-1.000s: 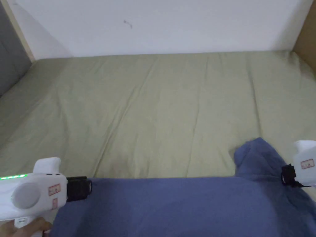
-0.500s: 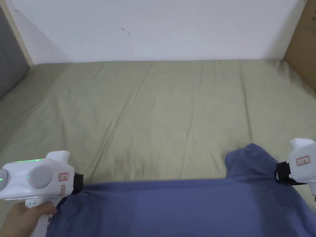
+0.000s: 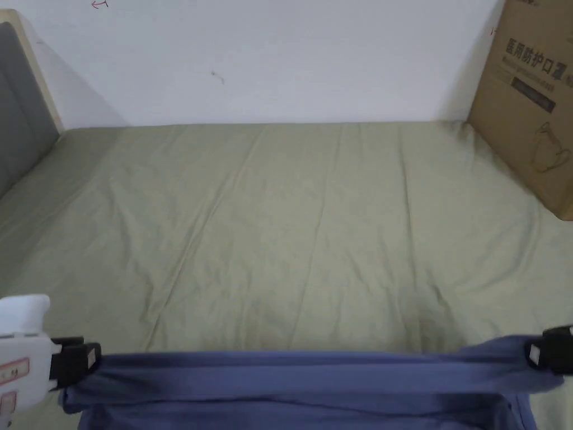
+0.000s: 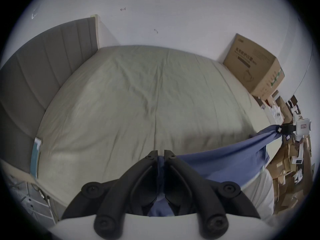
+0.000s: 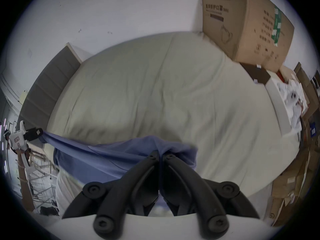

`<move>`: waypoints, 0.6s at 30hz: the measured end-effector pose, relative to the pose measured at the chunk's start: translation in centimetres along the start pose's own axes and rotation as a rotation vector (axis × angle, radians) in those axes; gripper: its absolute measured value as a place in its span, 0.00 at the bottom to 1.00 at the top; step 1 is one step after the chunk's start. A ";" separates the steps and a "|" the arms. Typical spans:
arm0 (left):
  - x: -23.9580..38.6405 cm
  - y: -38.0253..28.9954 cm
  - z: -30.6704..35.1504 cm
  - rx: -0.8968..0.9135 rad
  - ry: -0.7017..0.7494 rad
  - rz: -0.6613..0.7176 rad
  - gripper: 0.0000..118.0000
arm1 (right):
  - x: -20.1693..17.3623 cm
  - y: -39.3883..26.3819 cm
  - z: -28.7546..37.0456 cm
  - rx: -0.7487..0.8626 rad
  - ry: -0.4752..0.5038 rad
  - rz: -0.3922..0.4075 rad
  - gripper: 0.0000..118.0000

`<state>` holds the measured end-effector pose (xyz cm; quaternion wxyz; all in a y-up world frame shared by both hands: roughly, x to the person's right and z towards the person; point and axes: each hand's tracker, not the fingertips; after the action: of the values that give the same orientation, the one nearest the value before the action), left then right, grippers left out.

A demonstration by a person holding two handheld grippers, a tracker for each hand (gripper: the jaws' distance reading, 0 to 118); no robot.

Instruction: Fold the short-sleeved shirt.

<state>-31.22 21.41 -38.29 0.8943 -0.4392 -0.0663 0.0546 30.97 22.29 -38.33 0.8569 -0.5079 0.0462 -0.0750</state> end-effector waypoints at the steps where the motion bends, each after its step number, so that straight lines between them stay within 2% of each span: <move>1: 0.0 -1.4 -0.1 -0.022 0.007 -0.005 0.05 | 0.3 -1.7 -0.3 -0.019 0.009 -0.001 0.02; 6: -0.7 -8.4 -2.4 -0.147 0.012 0.047 0.05 | 2.1 -9.5 -4.5 -0.146 0.008 -0.093 0.02; 7: -0.7 -9.2 -2.9 -0.168 0.023 0.038 0.07 | 2.1 -10.2 -5.2 -0.162 0.015 -0.104 0.07; 8: -0.7 -10.0 -3.3 -0.187 0.029 0.032 0.17 | 2.0 -10.8 -5.7 -0.174 0.020 -0.117 0.20; 10: -1.5 -10.9 -4.0 -0.208 0.076 0.035 0.48 | 1.6 -11.1 -5.8 -0.190 0.001 -0.120 0.49; 11: -1.7 -10.9 -3.6 -0.195 0.077 0.044 0.54 | 1.5 -11.1 -5.2 -0.181 0.010 -0.114 0.51; 13: -2.3 -10.7 -2.2 -0.163 0.058 0.081 0.60 | 0.8 -10.5 -3.7 -0.138 -0.013 -0.078 0.51; 18: -3.8 -9.7 2.0 -0.005 -0.013 0.197 0.61 | -1.9 -9.0 1.3 0.071 -0.089 0.012 0.50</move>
<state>-34.93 16.45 -29.67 0.8829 -0.4456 -0.0286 0.1450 28.52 19.48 -29.76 0.8760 -0.4798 0.0085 -0.0487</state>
